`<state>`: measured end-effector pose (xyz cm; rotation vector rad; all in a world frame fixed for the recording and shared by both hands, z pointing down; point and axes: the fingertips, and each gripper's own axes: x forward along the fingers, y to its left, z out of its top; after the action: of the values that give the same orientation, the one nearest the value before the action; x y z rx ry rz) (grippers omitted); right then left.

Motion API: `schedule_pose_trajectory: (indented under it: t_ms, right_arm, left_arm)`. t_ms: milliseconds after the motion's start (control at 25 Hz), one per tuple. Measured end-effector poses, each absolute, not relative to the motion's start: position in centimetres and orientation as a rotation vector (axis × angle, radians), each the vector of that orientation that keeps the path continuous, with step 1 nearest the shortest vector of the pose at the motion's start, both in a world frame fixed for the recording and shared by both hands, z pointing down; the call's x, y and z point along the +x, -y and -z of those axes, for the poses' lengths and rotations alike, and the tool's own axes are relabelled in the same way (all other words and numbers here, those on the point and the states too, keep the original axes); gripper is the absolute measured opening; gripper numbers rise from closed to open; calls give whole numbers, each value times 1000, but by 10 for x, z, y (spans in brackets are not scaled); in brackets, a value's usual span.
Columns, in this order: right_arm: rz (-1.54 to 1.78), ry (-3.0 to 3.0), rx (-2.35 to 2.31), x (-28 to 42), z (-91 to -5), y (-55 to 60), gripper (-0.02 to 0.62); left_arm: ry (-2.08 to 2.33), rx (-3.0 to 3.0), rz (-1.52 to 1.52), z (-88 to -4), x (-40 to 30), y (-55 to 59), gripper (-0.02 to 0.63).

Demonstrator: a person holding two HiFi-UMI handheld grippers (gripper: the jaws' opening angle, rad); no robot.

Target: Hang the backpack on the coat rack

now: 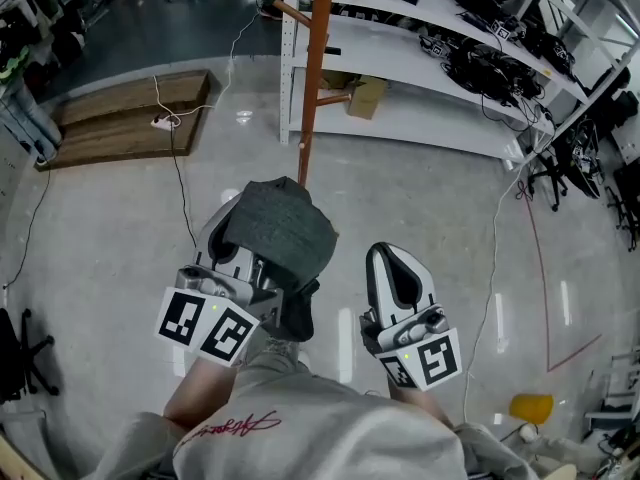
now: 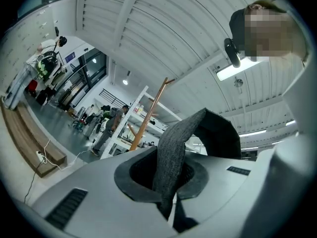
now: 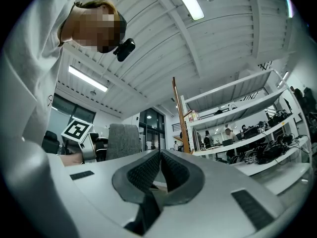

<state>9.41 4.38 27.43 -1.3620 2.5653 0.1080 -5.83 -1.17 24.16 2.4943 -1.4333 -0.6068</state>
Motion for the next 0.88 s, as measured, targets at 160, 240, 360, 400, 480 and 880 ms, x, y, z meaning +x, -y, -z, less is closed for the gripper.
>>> schedule_pose_trajectory:
  t_ms: [160, 240, 360, 400, 480, 880]
  right_arm:
    - [-141, -2551, -1387, 90, -273, -7, 21]
    - [-162, -2536, -1403, 90, -270, 20, 21]
    - [-197, -2514, -1406, 83, -261, 66, 21]
    - [-211, -2510, -1402, 77, -256, 80, 21]
    - [-236, -2500, -1385, 66, -242, 103, 21]
    - [-132, -2563, -1332, 60, -261, 169, 21]
  left_arm:
    - [1385, 2492, 592, -255, -60, 44, 37]
    - [1352, 2496, 576, -261, -60, 62, 37]
    - [1301, 2505, 498, -272, -61, 95, 37]
    - [1290, 2503, 469, -277, -62, 105, 37]
    - [1269, 2503, 428, -284, -66, 122, 37]
    - [1325, 2442, 303, -335, -67, 174, 37]
